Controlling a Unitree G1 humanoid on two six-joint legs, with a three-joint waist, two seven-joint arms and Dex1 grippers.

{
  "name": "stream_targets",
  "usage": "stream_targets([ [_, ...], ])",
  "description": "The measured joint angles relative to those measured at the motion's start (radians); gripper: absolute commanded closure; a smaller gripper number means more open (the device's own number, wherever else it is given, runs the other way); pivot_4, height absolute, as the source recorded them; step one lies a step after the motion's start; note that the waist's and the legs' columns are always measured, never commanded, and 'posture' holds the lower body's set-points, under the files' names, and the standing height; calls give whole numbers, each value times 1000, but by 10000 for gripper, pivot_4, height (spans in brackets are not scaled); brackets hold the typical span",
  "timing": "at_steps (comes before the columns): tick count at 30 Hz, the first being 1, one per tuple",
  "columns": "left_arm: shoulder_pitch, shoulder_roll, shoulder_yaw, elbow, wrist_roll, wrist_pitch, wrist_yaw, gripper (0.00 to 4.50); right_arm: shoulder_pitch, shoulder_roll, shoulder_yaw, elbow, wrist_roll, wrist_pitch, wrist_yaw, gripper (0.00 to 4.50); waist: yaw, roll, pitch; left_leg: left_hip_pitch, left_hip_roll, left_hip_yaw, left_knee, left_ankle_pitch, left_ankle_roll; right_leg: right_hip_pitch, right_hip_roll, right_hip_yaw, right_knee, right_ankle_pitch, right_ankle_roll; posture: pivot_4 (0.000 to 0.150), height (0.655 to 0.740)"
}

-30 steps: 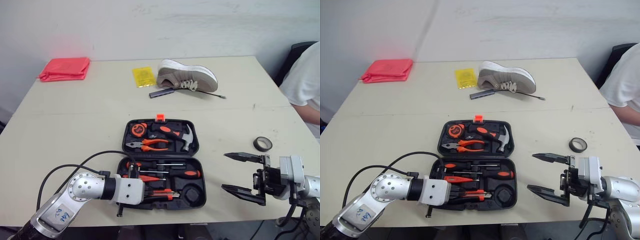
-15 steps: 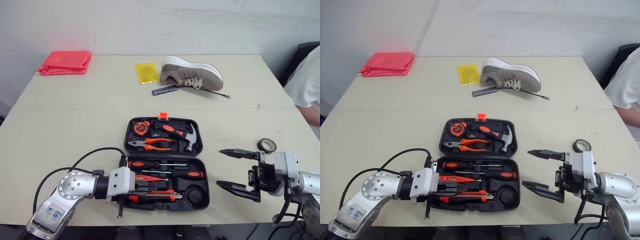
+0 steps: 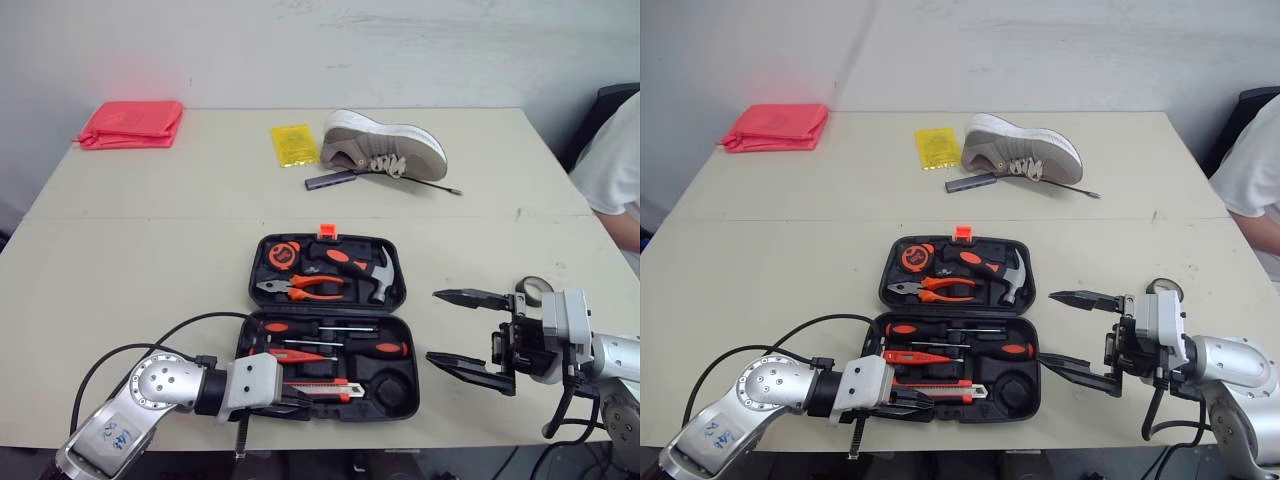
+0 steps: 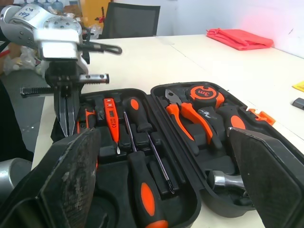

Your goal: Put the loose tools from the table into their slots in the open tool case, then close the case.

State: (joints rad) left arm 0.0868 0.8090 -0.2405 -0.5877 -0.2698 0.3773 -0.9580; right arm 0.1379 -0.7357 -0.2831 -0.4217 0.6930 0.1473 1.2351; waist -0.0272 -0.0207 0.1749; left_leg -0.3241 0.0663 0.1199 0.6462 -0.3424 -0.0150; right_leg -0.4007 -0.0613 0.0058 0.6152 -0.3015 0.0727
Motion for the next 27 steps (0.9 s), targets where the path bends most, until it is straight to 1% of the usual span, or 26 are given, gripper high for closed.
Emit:
stream_targets([
  [5, -3, 8, 3, -34, -49, 135, 13, 44577, 45, 17, 0, 69, -8, -66, 59, 0, 0, 0, 0, 0, 0, 0, -1, 0, 0, 0, 0, 0, -1, 0, 0, 1500, 7400],
  [7, 0, 8, 10, -39, -65, 163, 24, 44577, 56, 19, -2, 105, -13, -94, 84, 0, -4, 3, -2, 0, 0, 1, -2, -1, 0, 1, 0, 1, -2, 0, 0, 1500, 7400],
  [12, 22, -46, 43, -29, -129, 218, 60, 44577, 64, 20, -4, 149, -16, -135, 109, 0, 2, 5, -1, 1, 0, 0, 1, -1, 1, 3, 0, 0, -3, -1, -1, 1500, 7400],
  [14, 28, -48, 47, -27, -137, 207, 59, 44577, 65, 20, -7, 156, -16, -147, 109, 0, 2, 4, 0, 1, 0, 0, 1, 0, 1, 3, -1, 0, -4, -3, -5, 1500, 7400],
  [15, 38, -51, 58, -23, -140, 180, 53, 44577, 70, 20, -18, 159, -16, -148, 107, 0, 1, 4, 0, 1, -1, 0, 1, 0, 1, 3, -1, 1, -4, -6, -12, 1500, 7400],
  [18, 77, -91, 153, -5, -175, 42, 16, 44577, 122, 17, -127, 225, -12, -156, 100, 0, 1, 3, 2, -1, 0, 0, 0, -1, 1, 2, -1, 0, -4, -7, -13, 1500, 7400],
  [20, 85, -86, 206, -5, -191, 2, -1, 44577, 147, 9, -177, 266, -14, -175, 108, 0, 1, 3, 2, -1, 0, 0, 0, -1, 1, 2, -1, -1, -4, -7, -13, 1500, 7400],
  [21, 91, -87, 250, -5, -209, -12, -4, 42234, 161, 1, -213, 307, -21, -197, 119, 0, 1, 4, 2, -1, 0, 0, -1, -1, 1, 2, -1, 0, -4, -7, -13, 1500, 7400],
  [23, 97, -87, 380, 9, -264, -11, 11, 36697, 196, -28, -305, 444, -54, -260, 134, 0, 3, 4, 3, -1, 0, -1, 0, -1, 1, 2, -1, -1, -5, -7, -13, 1500, 7400],
  [24, 102, -84, 444, 22, -286, -7, 18, 31594, 204, -40, -347, 512, -71, -289, 135, 0, 1, 3, 3, 0, 0, 0, 0, -1, 1, 2, -1, -1, -5, -7, -13, 1500, 7400],
  [26, 127, -70, 566, 66, -310, -11, 19, 24206, 201, -50, -430, 647, -94, -342, 105, 0, -3, 3, 3, 0, 0, 0, 0, -1, 1, 2, 0, 0, -6, -7, -13, 1500, 7400],
  [27, 151, -59, 638, 116, -311, -20, 19, 18590, 203, -52, -479, 729, -106, -371, 75, 0, -6, 3, 3, 1, 0, 1, 0, -1, 1, 2, 0, 0, -6, -8, -14, 1500, 7400],
])
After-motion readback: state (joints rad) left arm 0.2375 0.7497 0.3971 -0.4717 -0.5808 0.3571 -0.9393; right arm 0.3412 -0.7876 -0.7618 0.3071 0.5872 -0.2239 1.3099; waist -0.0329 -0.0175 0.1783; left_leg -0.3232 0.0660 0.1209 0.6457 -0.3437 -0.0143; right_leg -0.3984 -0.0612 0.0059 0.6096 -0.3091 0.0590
